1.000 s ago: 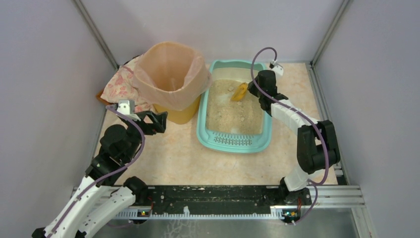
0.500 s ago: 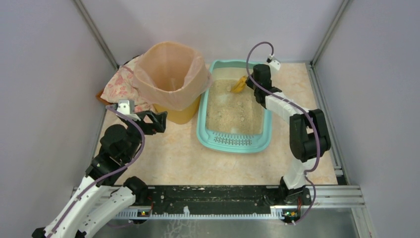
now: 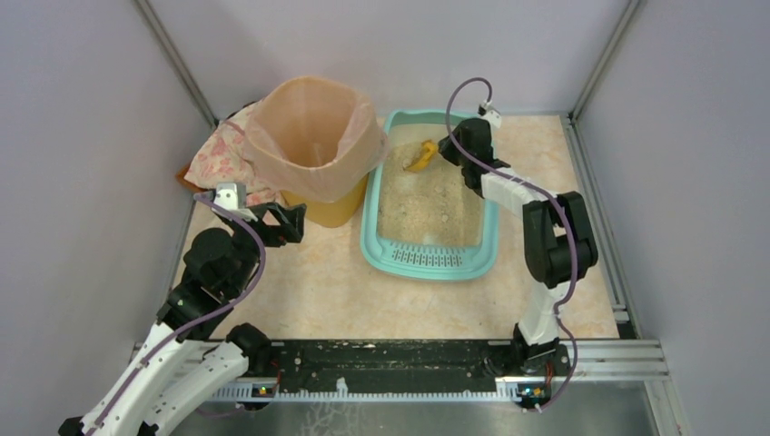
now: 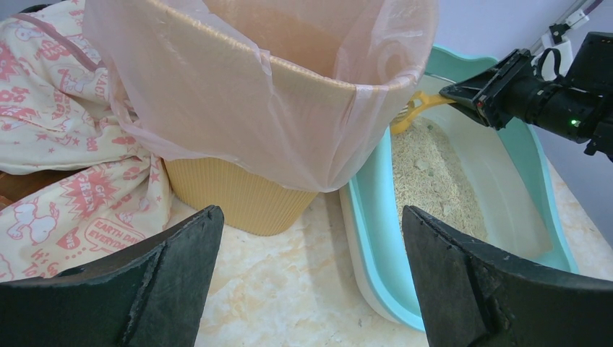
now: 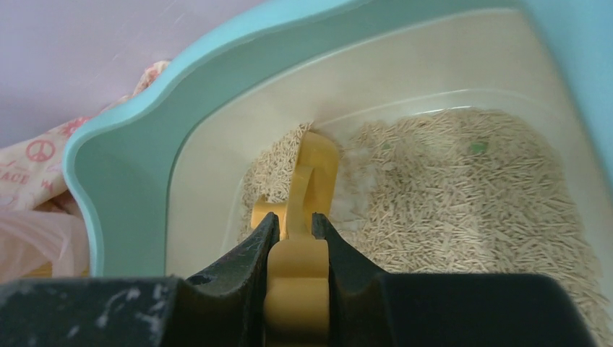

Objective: Clean the litter box

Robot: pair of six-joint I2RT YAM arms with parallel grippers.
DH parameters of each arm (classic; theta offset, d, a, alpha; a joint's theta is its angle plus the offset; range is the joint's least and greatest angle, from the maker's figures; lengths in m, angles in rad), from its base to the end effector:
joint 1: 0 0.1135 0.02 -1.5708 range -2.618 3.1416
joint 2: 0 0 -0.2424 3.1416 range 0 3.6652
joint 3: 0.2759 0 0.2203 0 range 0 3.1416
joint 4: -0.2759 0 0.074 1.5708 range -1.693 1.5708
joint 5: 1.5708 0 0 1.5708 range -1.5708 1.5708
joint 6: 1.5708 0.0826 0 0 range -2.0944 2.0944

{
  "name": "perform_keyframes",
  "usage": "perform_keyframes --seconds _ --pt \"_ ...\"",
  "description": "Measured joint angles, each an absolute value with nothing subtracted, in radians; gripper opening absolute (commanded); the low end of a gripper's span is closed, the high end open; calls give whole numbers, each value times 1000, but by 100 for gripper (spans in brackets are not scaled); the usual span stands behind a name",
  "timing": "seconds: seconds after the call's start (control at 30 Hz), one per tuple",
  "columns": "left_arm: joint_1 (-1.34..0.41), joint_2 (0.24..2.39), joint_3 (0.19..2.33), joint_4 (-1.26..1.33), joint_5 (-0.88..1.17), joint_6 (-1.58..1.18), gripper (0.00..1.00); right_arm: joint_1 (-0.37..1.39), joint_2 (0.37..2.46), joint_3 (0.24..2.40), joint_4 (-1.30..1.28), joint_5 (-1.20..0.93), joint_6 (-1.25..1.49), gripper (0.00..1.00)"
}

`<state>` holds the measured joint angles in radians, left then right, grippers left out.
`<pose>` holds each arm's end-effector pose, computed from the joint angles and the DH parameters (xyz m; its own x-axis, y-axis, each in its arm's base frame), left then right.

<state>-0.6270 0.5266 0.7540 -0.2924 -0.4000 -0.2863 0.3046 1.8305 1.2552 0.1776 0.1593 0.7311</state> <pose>0.1429 -0.0638 0.3318 -0.1142 -0.2385 -0.9644 0.2017 0.9450 -0.2575 0.4200 0.1183 0.2225 -0.3796 0.5717 -0.7274 0.1301 0.8114 0.5698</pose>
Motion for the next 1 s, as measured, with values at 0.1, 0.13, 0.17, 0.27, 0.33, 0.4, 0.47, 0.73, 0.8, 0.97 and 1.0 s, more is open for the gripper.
perform_keyframes --seconds 0.1,0.13,0.17,0.27,0.33,0.4,0.47,0.73,0.8,0.97,1.0 --pt "-627 527 754 -292 -400 -286 99 305 1853 1250 199 92 738 0" --pt "-627 527 754 -292 -400 -286 99 305 1863 1250 209 72 739 0" --pt "-627 527 754 -292 -400 -286 99 305 1875 1250 224 54 741 0" --pt "-627 527 754 -292 -400 -287 99 302 1891 1250 258 14 746 0" --pt "-627 527 753 -292 -400 -287 99 302 1899 1250 278 -11 745 0" --pt "-627 527 752 -293 -400 -287 99 301 1910 1250 296 -32 746 0" --pt "-627 527 752 -293 -400 -287 99 298 1922 1250 317 -56 748 0" --pt "-627 527 752 -293 -400 -287 99 288 1969 1214 430 -141 786 0" --pt "-627 527 752 -293 -400 -287 99 284 1978 1196 459 -164 805 0" --pt "-627 527 752 -293 -400 -287 99 277 1979 1145 531 -211 835 0" --pt "-627 527 752 -293 -399 -287 99 276 1978 1140 539 -215 835 0"
